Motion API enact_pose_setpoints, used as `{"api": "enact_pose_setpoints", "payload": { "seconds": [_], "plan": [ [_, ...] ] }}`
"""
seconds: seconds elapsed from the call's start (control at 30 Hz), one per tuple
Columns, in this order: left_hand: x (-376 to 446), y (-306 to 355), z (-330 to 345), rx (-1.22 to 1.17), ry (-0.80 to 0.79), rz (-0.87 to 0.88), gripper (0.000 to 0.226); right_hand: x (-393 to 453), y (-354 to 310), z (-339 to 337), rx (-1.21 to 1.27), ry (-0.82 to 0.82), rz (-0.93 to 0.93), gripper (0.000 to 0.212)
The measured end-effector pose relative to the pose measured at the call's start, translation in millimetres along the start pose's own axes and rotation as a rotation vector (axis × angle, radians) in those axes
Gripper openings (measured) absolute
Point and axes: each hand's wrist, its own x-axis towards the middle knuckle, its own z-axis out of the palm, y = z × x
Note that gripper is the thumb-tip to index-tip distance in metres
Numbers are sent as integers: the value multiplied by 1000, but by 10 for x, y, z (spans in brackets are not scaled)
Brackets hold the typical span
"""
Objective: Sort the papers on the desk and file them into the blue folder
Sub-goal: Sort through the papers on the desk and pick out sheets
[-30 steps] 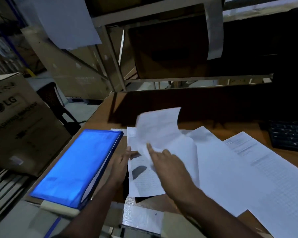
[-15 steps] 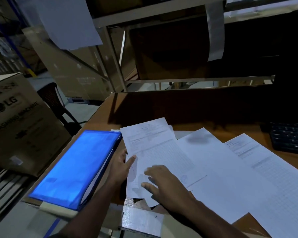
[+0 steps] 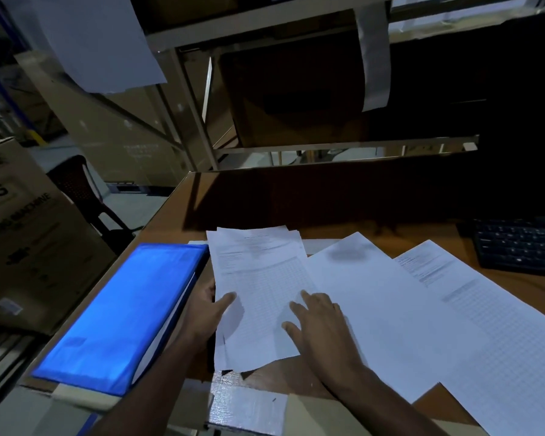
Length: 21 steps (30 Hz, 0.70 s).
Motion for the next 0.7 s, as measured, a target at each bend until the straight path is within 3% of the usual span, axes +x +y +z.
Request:
{"api": "enact_pose_setpoints", "payload": {
  "seconds": [0.1,0.17,0.27,0.37,0.53,0.7],
  "plan": [
    [36,-37,-7,-56,30,-22,30,16,96,-88,262,105,14,44],
    [51,-33,-8,-112,63,-41,27,27,262,-169,186,116,81,61],
    [67,-21,1,-143,106,-57,27,-27,527,-308,73,-27,250,103],
    [55,-6,14,-146,126,-47,24,-118,653,-376,74,-79,265,115],
    [71,-49,-17,-136,174,-57,27,-146,621,-435,128,-82,252,96],
    [60,-46,-11,-135,198,-48,33,-189,527,-412,131,0,228,51]
  ]
}}
